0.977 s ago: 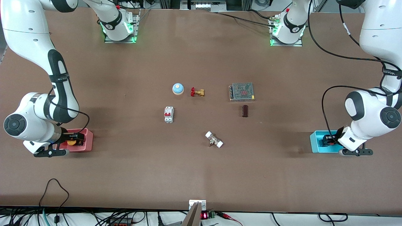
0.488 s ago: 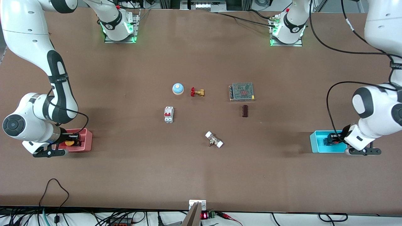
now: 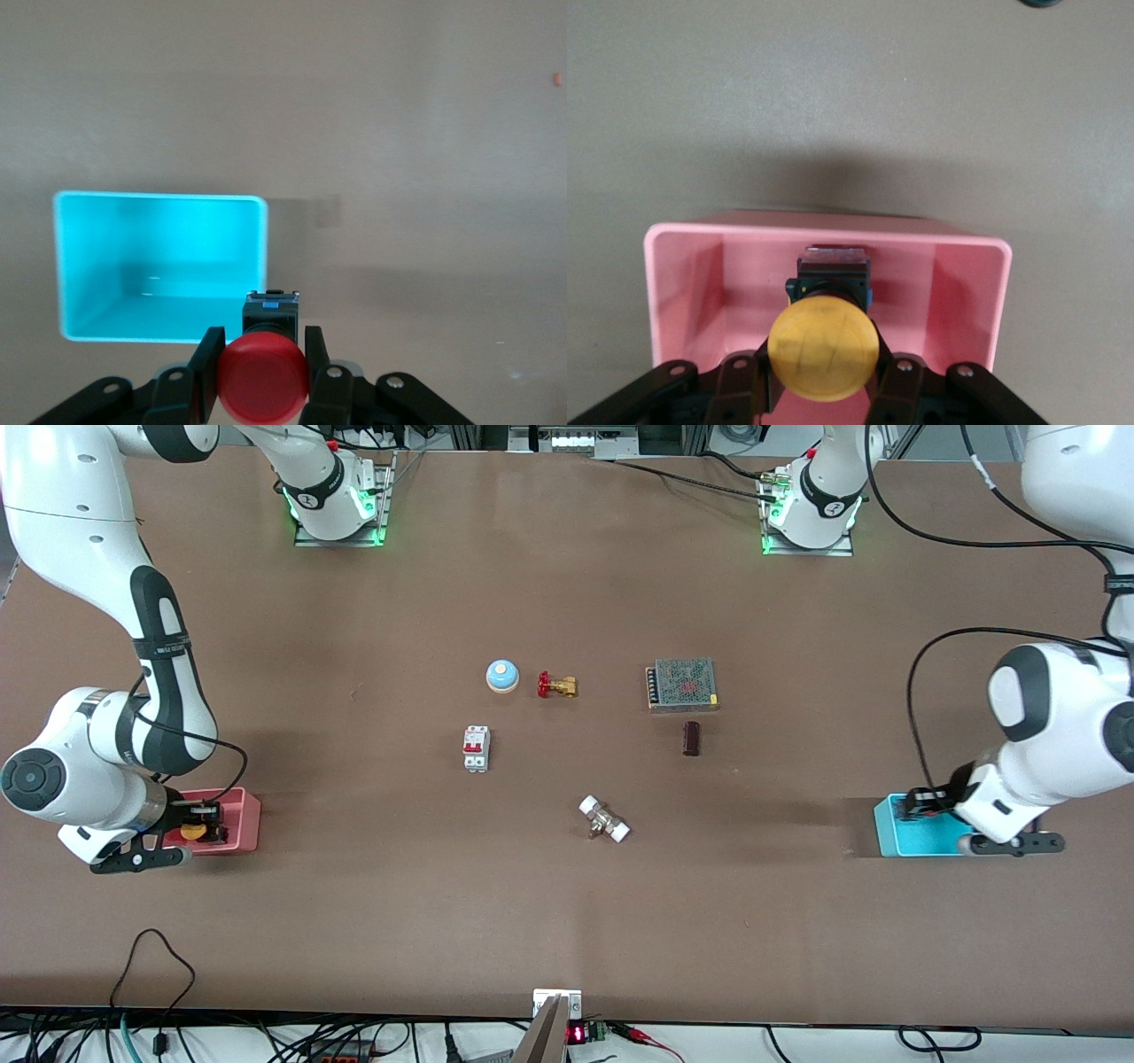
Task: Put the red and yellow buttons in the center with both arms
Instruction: 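Lift both buttons out of the trays and carry them toward the table middle, then lower the red button onto the table and open the left gripper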
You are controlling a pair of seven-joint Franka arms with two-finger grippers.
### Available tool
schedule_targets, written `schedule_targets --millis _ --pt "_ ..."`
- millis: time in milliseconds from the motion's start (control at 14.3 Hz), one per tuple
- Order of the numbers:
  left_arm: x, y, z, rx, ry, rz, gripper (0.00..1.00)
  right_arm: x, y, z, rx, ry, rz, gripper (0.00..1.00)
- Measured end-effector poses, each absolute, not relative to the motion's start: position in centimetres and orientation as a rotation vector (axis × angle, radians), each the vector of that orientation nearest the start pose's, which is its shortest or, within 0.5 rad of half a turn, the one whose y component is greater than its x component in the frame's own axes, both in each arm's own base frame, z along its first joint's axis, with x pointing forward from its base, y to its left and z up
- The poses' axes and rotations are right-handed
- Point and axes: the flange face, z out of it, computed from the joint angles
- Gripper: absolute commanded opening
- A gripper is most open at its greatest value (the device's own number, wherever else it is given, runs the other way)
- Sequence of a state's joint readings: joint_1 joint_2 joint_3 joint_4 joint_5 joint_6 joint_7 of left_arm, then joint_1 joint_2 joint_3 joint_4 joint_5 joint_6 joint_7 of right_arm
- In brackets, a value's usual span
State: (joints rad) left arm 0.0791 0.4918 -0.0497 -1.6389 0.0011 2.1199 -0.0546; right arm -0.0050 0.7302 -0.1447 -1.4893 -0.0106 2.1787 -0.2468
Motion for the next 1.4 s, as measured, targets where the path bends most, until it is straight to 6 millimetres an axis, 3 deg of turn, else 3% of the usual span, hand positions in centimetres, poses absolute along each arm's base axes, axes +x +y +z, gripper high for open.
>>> schedule_targets --millis 419,558,767,1047,1395 --pt "66.8 -8.4 31.9 -3.148 -0.279 0.061 0.30 69.7 -7.5 32.5 -3.172 -0.203 0.146 0.26" --pt "66.0 -12.0 30.5 -3.146 -0.321 0.045 0.31 69.9 -4.7 34.7 -3.160 -0.252 0.097 0.26" --pt "64.4 -16.9 27.6 -3.150 -0.347 0.021 0.31 69.9 2.8 36.5 -3.155 -0.265 0.053 0.26" --pt "62.9 -21.7 24.7 -3.153 -0.338 0.023 0.32 68.1 13.6 35.7 -3.157 -0.284 0.081 0.25" --pt "62.5 -22.1 23.4 -3.147 -0.328 0.048 0.62 65.3 19.9 30.1 -3.196 -0.118 0.229 0.25"
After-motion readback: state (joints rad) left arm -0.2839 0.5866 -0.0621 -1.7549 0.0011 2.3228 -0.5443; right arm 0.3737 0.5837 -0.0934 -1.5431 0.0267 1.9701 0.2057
